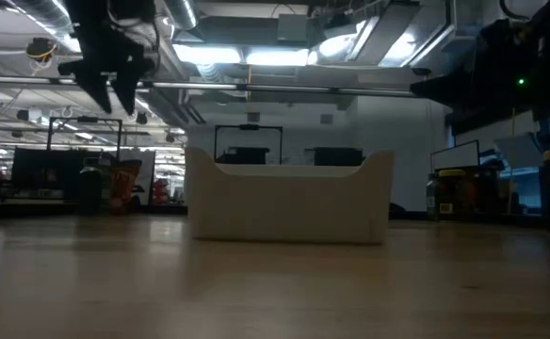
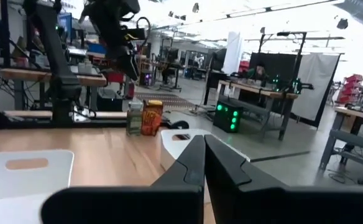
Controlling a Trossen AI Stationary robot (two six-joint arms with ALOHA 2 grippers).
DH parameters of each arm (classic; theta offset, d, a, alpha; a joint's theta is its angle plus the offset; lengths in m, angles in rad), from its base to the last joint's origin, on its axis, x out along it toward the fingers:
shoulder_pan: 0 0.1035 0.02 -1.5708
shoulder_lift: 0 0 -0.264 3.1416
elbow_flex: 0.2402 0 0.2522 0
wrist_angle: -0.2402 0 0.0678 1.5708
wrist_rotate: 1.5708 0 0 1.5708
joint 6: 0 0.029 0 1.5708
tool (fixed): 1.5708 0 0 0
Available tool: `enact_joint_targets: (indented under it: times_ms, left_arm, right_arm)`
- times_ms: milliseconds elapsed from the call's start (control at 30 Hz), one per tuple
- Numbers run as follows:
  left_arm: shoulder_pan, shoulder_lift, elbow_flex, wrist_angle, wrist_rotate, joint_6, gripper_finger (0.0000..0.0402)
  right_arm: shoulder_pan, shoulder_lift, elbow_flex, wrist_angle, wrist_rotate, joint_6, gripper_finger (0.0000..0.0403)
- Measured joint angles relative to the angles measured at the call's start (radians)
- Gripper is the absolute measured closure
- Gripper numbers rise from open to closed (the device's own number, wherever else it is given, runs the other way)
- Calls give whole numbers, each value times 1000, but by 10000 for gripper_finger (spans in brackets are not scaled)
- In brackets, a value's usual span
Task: Sort spices by type
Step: Put the top left green seasoning bottle into the top white bin
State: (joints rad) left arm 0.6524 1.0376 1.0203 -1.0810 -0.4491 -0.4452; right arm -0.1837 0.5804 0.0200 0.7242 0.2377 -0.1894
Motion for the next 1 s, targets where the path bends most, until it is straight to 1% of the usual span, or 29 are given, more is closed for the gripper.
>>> enact_joint_targets:
  times_ms: [167,367,533,667,800,1000]
  left_arm:
    - [44,72,0,-74,-2,-62,139]
    - [52,125,0,-75,-10,-105,139]
    - [70,169,0,-74,-23,-109,139]
    - [77,183,-3,-72,-38,-119,139]
    - [81,183,-54,5,-41,-114,139]
    - [141,183,-107,24,-41,-120,139]
  right_arm:
    - [0,0,0,-30,-2,1,393]
    - [0,0,0,-43,-1,1,393]
    - [0,0,0,-45,-5,1,393]
    - [0,0,0,-45,-14,1,393]
    - [0,0,0,-45,-14,1,393]
    - [0,0,0,-45,-14,1,393]
